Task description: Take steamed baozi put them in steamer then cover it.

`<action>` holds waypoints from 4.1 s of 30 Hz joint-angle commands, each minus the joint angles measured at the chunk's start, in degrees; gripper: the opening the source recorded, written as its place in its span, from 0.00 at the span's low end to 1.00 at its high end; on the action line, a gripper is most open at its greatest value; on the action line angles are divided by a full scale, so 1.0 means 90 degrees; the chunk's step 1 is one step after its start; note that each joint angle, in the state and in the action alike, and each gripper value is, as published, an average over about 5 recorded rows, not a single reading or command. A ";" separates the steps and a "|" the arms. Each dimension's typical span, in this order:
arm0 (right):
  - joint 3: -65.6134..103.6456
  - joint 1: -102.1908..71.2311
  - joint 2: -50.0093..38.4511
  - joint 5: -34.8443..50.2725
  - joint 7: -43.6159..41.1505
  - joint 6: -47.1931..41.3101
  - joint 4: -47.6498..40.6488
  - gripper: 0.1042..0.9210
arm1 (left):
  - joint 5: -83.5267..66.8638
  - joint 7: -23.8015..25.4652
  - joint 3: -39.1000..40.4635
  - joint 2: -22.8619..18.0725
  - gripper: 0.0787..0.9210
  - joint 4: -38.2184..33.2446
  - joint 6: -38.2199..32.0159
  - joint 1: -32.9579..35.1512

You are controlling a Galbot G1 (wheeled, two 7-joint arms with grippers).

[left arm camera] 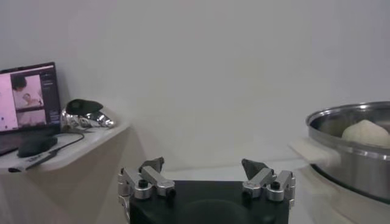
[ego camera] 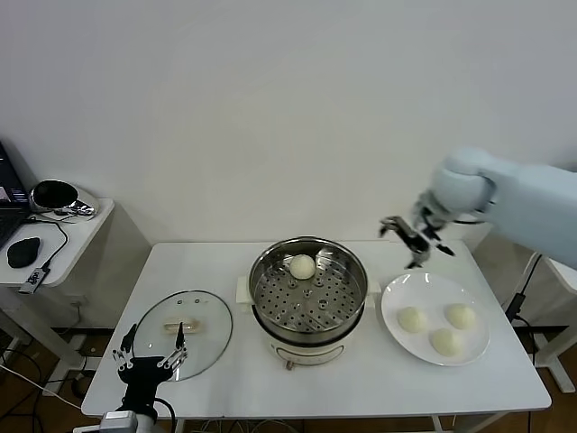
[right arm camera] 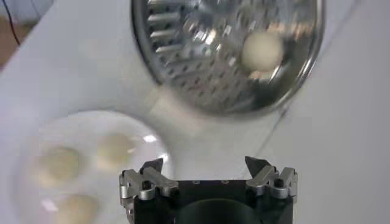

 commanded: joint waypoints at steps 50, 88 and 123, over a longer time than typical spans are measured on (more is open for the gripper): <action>0.3648 -0.4747 0.1212 -0.1326 0.0113 -0.0424 -0.2523 0.63 | 0.0100 -0.0053 -0.0302 -0.0119 0.88 -0.0039 0.0188 0.0094; 0.0213 0.0448 0.3091 0.3503 0.1048 -0.2648 -0.0517 0.50 | -0.0022 -0.0070 -0.0352 0.0038 0.88 -0.0052 0.0280 -0.0187; 0.0253 -0.1223 0.4831 0.3191 0.1867 -0.3572 -0.1925 0.57 | -0.0045 -0.0055 -0.0467 -0.0105 0.88 -0.0163 0.0321 -0.0164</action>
